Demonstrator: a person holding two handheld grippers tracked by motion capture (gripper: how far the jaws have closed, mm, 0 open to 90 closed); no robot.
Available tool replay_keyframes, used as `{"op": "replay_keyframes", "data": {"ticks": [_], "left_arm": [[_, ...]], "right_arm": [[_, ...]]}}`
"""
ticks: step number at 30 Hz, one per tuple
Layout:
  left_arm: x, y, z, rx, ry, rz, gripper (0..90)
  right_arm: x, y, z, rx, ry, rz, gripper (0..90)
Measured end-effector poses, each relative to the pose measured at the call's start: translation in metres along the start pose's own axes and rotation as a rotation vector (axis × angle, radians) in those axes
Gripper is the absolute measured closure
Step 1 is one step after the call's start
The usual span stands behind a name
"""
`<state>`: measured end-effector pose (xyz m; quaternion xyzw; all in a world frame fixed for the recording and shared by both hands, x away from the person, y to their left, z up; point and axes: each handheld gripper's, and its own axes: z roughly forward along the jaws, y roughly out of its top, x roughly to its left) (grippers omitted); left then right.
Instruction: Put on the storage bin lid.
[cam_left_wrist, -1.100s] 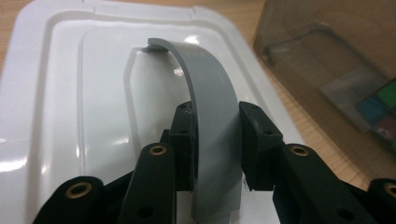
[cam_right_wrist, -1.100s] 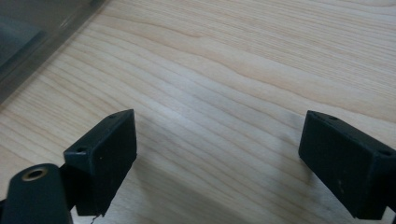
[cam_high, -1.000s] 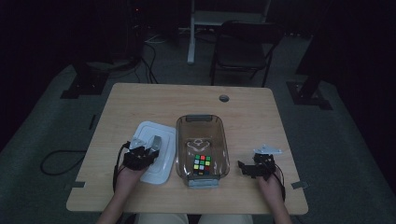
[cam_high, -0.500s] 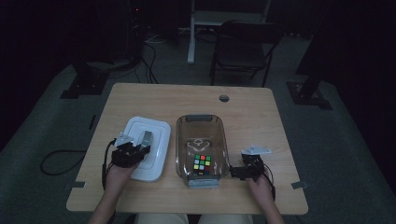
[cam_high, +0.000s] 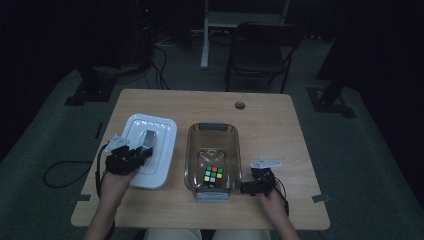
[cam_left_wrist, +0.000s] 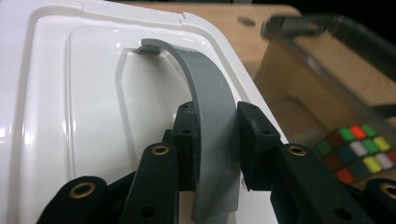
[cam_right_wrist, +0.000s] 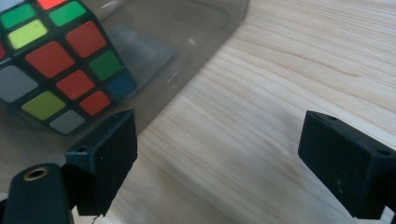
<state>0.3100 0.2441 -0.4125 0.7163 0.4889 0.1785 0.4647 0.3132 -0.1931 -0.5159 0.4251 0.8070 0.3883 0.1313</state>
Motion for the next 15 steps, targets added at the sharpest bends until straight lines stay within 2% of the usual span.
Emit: {"op": "replay_keyframes", "data": {"ticks": [2, 5, 10, 12, 15], "left_arm": [[-0.001, 0.005, -0.004, -0.012, -0.01, 0.005, 71.7], [-0.004, 0.013, -0.01, -0.022, -0.047, 0.011, 71.7], [-0.008, 0.025, -0.015, -0.04, -0.03, 0.046, 71.7], [-0.009, 0.032, -0.018, -0.044, -0.05, 0.053, 71.7], [-0.013, 0.037, -0.019, -0.044, -0.057, 0.071, 71.7]], "right_arm": [[0.004, 0.001, 0.002, 0.004, 0.009, -0.01, 11.7], [0.012, 0.003, 0.005, 0.003, 0.034, -0.02, 11.7], [0.025, 0.01, 0.014, 0.013, 0.055, -0.034, 11.7], [0.037, 0.016, 0.021, 0.006, 0.054, -0.07, 11.7], [0.043, 0.019, 0.026, 0.007, 0.074, -0.072, 11.6]]}}
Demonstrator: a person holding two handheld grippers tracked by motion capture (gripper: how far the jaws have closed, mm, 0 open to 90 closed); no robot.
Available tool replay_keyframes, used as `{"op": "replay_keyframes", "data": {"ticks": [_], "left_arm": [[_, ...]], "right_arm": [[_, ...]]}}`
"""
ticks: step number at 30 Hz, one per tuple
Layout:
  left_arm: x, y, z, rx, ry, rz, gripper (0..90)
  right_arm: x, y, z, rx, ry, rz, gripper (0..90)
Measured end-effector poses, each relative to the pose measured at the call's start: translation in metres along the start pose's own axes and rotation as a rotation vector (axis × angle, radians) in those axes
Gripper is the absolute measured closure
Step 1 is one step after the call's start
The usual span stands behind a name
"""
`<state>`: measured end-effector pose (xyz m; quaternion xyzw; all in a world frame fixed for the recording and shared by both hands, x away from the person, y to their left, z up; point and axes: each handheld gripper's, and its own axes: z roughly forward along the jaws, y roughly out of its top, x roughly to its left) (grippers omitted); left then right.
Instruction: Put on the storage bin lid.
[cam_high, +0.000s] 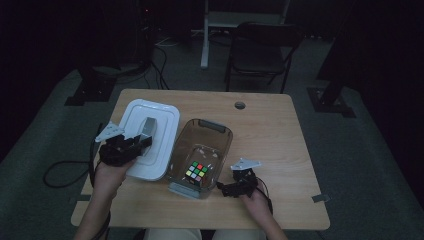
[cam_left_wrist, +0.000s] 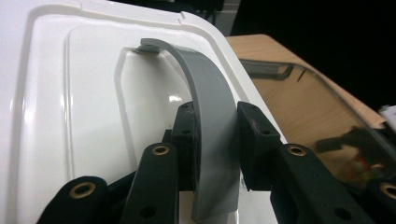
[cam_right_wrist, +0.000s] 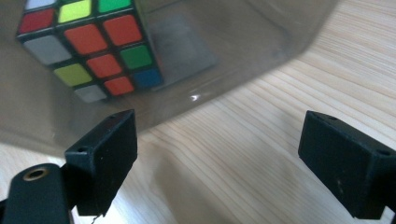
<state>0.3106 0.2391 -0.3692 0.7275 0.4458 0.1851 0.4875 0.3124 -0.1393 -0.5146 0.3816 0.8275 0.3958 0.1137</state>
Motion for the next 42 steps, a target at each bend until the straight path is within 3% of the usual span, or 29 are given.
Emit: {"op": "replay_keyframes", "data": {"ticks": [2, 5, 6, 7, 10, 16, 19, 21, 25, 32, 40, 42], "left_arm": [[-0.004, 0.005, 0.001, -0.003, -0.007, 0.011, 71.7], [-0.014, 0.011, 0.007, 0.001, -0.067, 0.041, 71.7], [-0.014, 0.011, 0.007, 0.001, -0.067, 0.041, 71.6], [-0.017, 0.012, 0.012, 0.005, -0.109, 0.036, 71.6], [-0.024, 0.012, 0.02, 0.012, -0.158, 0.039, 71.6], [-0.037, 0.013, 0.031, 0.032, -0.211, 0.057, 71.7], [-0.042, 0.014, 0.038, 0.048, -0.235, 0.062, 71.7], [-0.044, 0.014, 0.043, 0.058, -0.251, 0.061, 71.6], [-0.051, 0.014, 0.054, 0.08, -0.272, 0.058, 71.6], [-0.065, 0.012, 0.074, 0.124, -0.281, 0.063, 71.6], [-0.071, 0.009, 0.089, 0.185, -0.303, 0.056, 71.0], [-0.074, 0.007, 0.092, 0.197, -0.287, 0.064, 70.9]], "right_arm": [[0.005, 0.003, 0.005, 0.001, 0.011, -0.01, 11.6], [0.013, 0.008, 0.014, -0.002, 0.036, -0.026, 11.6], [0.013, 0.008, 0.014, -0.002, 0.036, -0.026, 11.6], [0.014, 0.009, 0.015, 0.005, 0.039, -0.03, 11.7], [0.014, 0.005, 0.015, 0.012, 0.038, -0.038, 11.6], [-0.002, -0.001, 0.003, 0.008, 0.003, -0.011, 11.6], [-0.014, -0.003, -0.004, 0.004, -0.06, -0.004, 11.7], [-0.023, -0.005, -0.01, -0.018, -0.086, 0.029, 11.6], [-0.039, -0.008, -0.022, -0.061, -0.129, 0.09, 11.7], [-0.053, -0.015, -0.023, -0.056, -0.149, 0.132, 11.7], [-0.052, -0.017, -0.016, -0.032, -0.152, 0.124, 11.7], [-0.052, -0.017, -0.015, -0.028, -0.154, 0.116, 11.7]]}}
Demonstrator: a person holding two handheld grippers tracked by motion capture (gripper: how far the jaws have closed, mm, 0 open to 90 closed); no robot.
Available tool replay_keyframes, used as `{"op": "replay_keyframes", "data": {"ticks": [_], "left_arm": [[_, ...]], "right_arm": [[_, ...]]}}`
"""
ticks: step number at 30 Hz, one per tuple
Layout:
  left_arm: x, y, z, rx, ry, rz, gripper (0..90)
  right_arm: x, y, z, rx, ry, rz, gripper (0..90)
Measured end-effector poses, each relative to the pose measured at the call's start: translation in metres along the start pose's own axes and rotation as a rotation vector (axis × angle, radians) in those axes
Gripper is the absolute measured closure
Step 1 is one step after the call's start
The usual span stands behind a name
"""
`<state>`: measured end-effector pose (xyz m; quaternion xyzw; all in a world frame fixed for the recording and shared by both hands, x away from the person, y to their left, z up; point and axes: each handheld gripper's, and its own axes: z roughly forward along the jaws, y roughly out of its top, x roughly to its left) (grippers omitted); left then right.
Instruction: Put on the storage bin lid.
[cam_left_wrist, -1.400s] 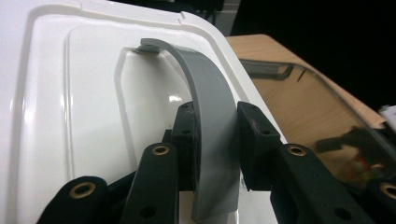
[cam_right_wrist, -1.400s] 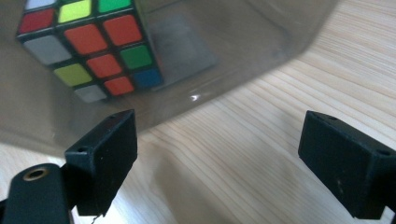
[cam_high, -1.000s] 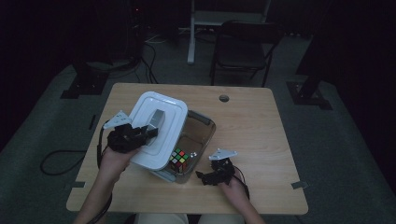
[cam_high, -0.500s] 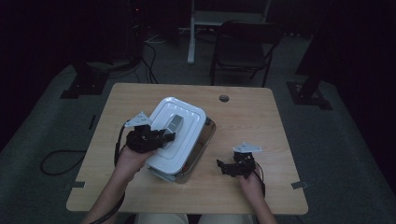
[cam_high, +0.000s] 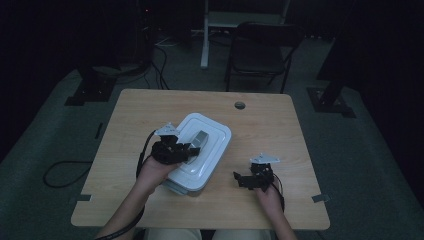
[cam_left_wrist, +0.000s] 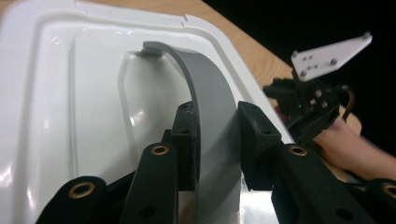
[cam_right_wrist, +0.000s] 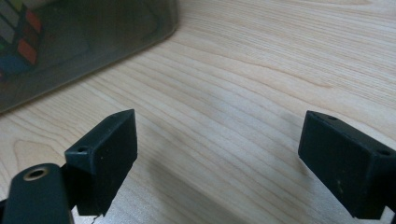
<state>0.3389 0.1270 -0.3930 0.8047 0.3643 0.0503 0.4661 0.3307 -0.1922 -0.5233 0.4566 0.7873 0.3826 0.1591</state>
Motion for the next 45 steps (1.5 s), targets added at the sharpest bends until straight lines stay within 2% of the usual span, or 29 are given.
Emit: {"op": "replay_keyframes", "data": {"ticks": [3, 9, 10, 12, 13, 16, 19, 20, 25, 26, 28, 29, 30, 31, 33, 35, 36, 40, 43, 44, 45], "left_arm": [[0.003, -0.001, 0.001, 0.0, -0.018, -0.027, 70.8], [0.003, -0.002, 0.0, -0.002, -0.029, -0.028, 68.8], [0.003, -0.001, -0.003, -0.004, -0.029, -0.021, 56.5], [0.001, -0.001, -0.008, -0.018, -0.011, -0.008, 54.5], [0.001, -0.001, -0.008, -0.018, -0.011, -0.008, 49.6], [0.005, 0.001, -0.019, -0.039, 0.013, -0.018, 48.2], [0.007, 0.001, -0.022, -0.045, 0.018, -0.023, 45.1], [0.011, -0.003, -0.027, -0.061, 0.03, -0.036, 45.0], [0.02, -0.008, -0.035, -0.083, 0.034, -0.055, 38.3], [0.023, -0.008, -0.039, -0.088, 0.049, -0.069, 28.1], [0.025, -0.008, -0.042, -0.096, 0.052, -0.076, 26.9], [0.027, -0.008, -0.046, -0.106, 0.074, -0.066, 25.1], [0.027, -0.008, -0.046, -0.106, 0.074, -0.066, 18.9], [0.027, -0.008, -0.046, -0.106, 0.074, -0.066, 18.9], [0.033, -0.01, -0.053, -0.12, 0.119, -0.064, 16.9], [0.036, -0.013, -0.055, -0.131, 0.14, -0.082, 4.1], [0.038, -0.014, -0.056, -0.135, 0.152, -0.087, 1.2], [0.045, -0.018, -0.061, -0.156, 0.178, -0.096, 1.2], [0.057, -0.021, -0.067, -0.187, 0.236, -0.127, 1.2], [0.057, -0.021, -0.067, -0.187, 0.236, -0.127, 1.2], [0.064, -0.026, -0.065, -0.212, 0.293, -0.135, 1.2]], "right_arm": [[-0.001, 0.0, 0.0, -0.003, 0.007, 0.004, 11.7], [0.0, -0.001, 0.0, -0.002, 0.013, 0.005, 11.7], [0.0, -0.001, 0.001, 0.007, 0.012, 0.001, 11.7], [0.001, -0.001, 0.002, 0.01, 0.014, -0.002, 11.7], [0.001, -0.001, 0.002, 0.01, 0.014, -0.002, 11.7], [0.0, -0.001, 0.001, 0.008, 0.012, -0.001, 11.7], [0.0, -0.001, 0.001, 0.009, 0.012, 0.001, 11.7], [0.0, -0.001, 0.001, 0.01, 0.013, 0.001, 11.7], [0.002, -0.001, 0.002, 0.019, 0.009, -0.011, 11.7], [0.003, -0.001, 0.003, 0.019, 0.008, -0.02, 11.7], [0.003, -0.001, 0.003, 0.02, 0.008, -0.022, 11.7], [0.003, -0.002, 0.003, 0.018, 0.009, -0.021, 11.7], [0.003, -0.002, 0.003, 0.018, 0.009, -0.021, 11.7], [0.003, -0.002, 0.003, 0.018, 0.006, -0.019, 11.7], [0.003, -0.002, 0.003, 0.018, 0.005, -0.02, 11.7], [0.003, -0.002, 0.003, 0.019, 0.003, -0.021, 11.7], [0.003, -0.002, 0.003, 0.019, 0.003, -0.02, 11.7], [0.003, -0.002, 0.003, 0.018, 0.0, -0.018, 11.7], [0.003, -0.002, 0.003, 0.018, -0.004, -0.019, 11.7], [0.003, -0.002, 0.003, 0.018, -0.001, -0.019, 11.7], [0.003, -0.002, 0.003, 0.019, -0.002, -0.02, 11.7]]}}
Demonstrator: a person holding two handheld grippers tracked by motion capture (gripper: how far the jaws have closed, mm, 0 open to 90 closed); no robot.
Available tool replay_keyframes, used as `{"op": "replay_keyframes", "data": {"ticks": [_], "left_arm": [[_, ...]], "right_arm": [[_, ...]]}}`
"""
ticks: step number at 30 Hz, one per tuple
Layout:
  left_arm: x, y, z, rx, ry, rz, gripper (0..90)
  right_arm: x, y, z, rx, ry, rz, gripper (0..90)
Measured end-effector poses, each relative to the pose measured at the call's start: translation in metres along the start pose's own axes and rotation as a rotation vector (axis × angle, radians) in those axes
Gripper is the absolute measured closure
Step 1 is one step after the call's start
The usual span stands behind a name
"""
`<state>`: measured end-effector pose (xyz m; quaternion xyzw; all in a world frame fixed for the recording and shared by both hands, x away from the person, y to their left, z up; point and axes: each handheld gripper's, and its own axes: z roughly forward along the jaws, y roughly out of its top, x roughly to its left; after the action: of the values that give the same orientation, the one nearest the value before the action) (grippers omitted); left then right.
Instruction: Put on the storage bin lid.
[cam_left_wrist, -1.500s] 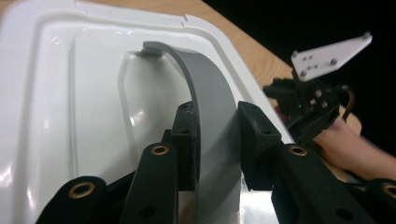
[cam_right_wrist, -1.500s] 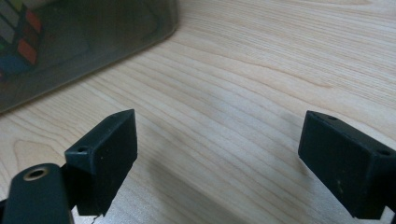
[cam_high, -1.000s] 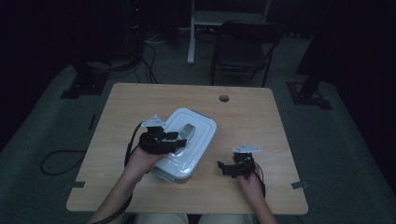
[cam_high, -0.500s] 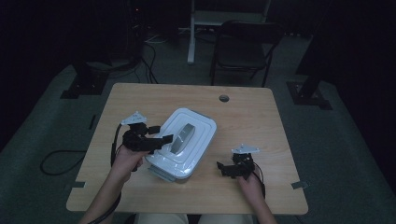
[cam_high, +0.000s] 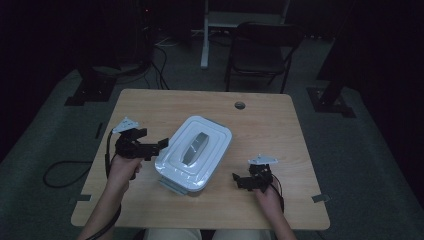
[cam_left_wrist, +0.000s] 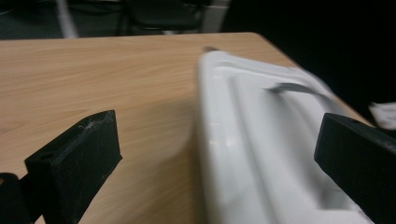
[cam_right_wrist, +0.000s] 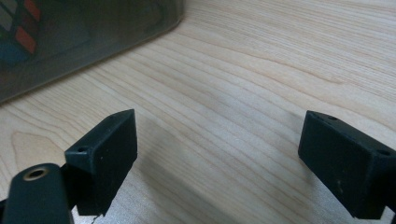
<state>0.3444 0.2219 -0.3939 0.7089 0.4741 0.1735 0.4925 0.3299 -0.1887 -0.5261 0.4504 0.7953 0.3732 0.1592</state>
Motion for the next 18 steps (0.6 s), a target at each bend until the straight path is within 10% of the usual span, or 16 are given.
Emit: {"op": "replay_keyframes", "data": {"ticks": [8, 18], "left_arm": [[0.03, -0.021, 0.017, -0.021, 0.117, 0.015, 1.2], [0.052, -0.053, 0.051, 0.075, 0.126, -0.021, 1.2]], "right_arm": [[-0.001, 0.0, -0.001, -0.007, 0.009, 0.009, 11.7], [0.001, 0.003, -0.004, -0.039, 0.033, 0.032, 13.1]]}}
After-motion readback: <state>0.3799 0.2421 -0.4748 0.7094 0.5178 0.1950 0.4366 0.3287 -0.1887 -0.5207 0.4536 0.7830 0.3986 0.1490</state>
